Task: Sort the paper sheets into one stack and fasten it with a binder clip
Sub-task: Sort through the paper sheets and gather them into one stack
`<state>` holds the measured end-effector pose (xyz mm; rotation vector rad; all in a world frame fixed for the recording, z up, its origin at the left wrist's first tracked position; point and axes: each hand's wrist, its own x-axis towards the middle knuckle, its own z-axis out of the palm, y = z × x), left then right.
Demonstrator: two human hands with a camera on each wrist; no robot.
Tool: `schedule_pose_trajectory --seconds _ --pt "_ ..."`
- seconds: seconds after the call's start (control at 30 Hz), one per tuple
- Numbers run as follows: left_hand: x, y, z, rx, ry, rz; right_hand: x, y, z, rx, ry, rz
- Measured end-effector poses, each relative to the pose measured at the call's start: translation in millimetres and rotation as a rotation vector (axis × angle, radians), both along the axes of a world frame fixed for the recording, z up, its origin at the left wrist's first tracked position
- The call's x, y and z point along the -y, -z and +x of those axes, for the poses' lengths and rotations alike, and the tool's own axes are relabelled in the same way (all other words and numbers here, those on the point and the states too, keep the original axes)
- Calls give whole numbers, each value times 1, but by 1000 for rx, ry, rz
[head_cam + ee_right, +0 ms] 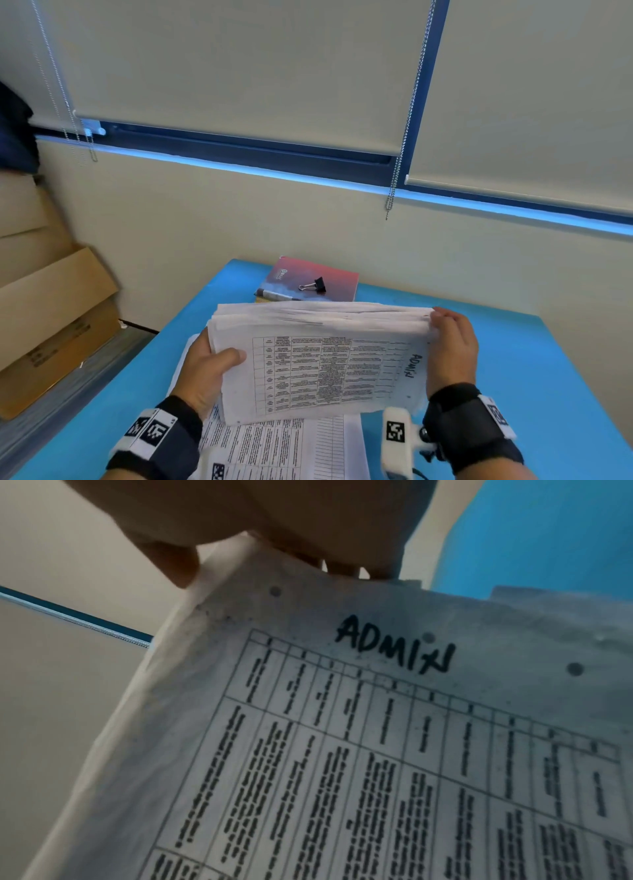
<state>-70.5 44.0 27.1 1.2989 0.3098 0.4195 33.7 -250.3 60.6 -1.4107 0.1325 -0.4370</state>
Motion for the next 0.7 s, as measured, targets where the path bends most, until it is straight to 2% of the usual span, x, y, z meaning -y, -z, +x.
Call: schedule_pose_trajectory --seconds 0.17,0.3,0.43,0.57,0.63,0.7 --pt "-5 4 2 -33 0 14 -5 0 7 -22 26 -39" --pt "-7 10 4 -55 2 38 0 0 13 -51 75 39" --pt "-8 12 5 -90 9 47 0 10 15 -191 57 101" --pt "1 -8 5 51 13 120 -4 3 16 -168 105 51" --pt "0 -14 7 117 36 123 -1 -7 16 -187 118 131" --pt "-2 -12 7 71 63 100 2 -7 16 -204 106 172"
